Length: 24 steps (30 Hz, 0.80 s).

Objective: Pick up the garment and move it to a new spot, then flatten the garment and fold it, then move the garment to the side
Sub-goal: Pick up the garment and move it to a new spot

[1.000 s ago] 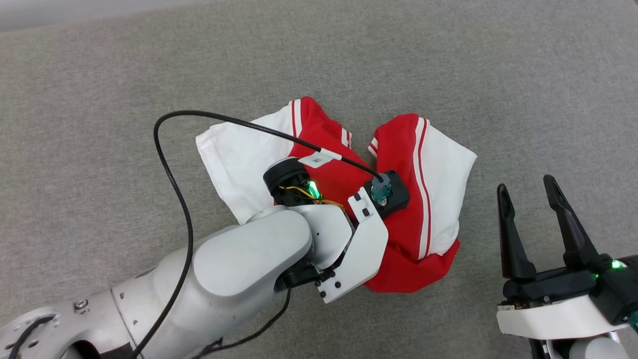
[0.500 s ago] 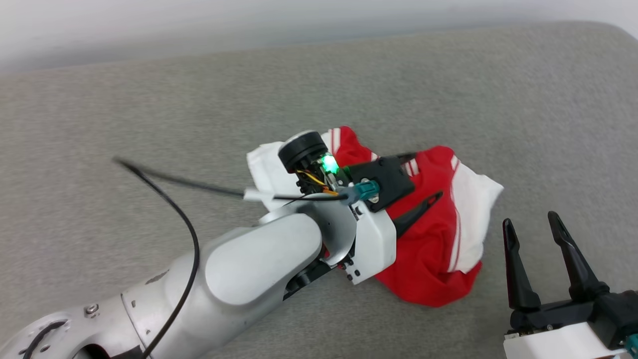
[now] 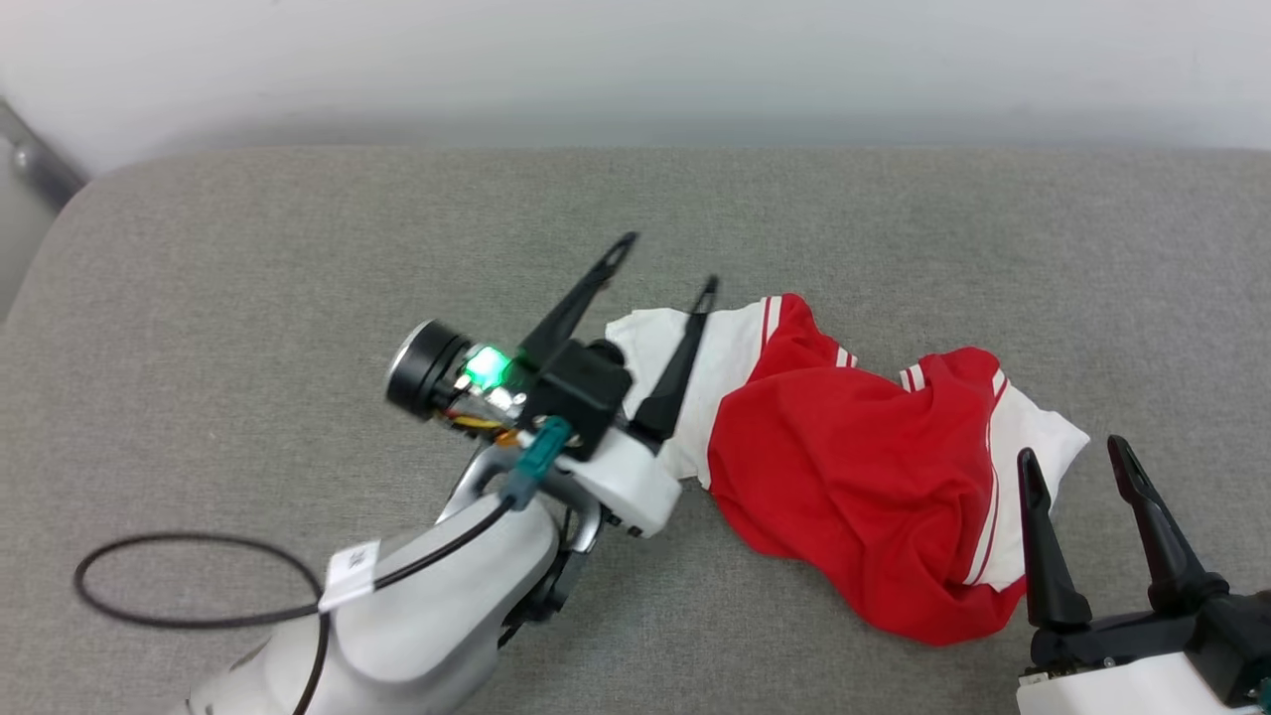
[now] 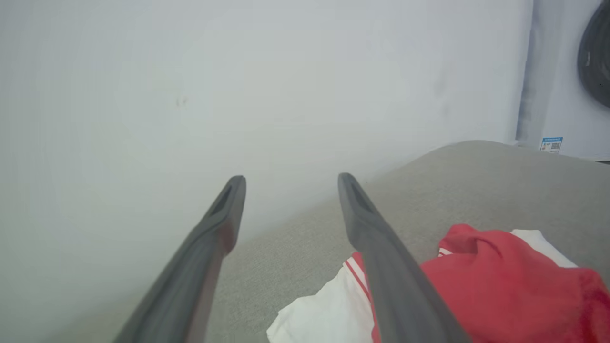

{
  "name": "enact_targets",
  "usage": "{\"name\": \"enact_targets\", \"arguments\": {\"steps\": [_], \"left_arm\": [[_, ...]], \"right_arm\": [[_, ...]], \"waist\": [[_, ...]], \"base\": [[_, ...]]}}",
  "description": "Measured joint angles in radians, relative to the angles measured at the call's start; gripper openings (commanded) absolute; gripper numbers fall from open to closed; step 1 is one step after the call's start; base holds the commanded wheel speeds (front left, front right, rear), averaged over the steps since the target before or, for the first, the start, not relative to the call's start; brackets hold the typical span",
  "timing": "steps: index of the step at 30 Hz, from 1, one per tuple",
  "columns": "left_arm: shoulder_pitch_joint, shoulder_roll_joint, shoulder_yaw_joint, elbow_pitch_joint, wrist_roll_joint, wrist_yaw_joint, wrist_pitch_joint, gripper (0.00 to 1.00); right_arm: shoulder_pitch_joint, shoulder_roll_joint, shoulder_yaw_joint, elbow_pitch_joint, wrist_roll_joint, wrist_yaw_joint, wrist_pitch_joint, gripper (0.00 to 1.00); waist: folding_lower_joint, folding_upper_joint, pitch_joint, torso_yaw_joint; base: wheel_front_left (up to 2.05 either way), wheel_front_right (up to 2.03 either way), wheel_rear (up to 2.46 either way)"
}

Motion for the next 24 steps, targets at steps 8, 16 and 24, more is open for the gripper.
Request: {"name": "enact_targets", "arguments": {"steps": [8, 16, 24], "left_arm": [[0.226, 0.026, 0.214, -0.104, 0.085, 0.155, -0.005, 1.0], [0.461, 0.023, 0.414, -0.186, 0.193, 0.152, -0.005, 1.0], [0.648, -0.024, 0.545, -0.208, 0.279, 0.077, -0.005, 1.0]], "right_arm": [[0.016, 0.0, -0.02, 0.004, 0.008, 0.0, 0.0, 1.0], [0.041, 0.0, -0.035, 0.009, 0.037, 0.0, 0.0, 1.0], [0.081, 0.0, -0.034, 0.023, 0.088, 0.0, 0.0, 1.0]], "waist": [[0.0, 0.0, -0.03, 0.01], [0.0, 0.0, -0.063, 0.012], [0.0, 0.0, -0.102, 0.013]], "base": [[0.0, 0.0, 0.0], [0.0, 0.0, 0.0], [0.0, 0.0, 0.0]]}}
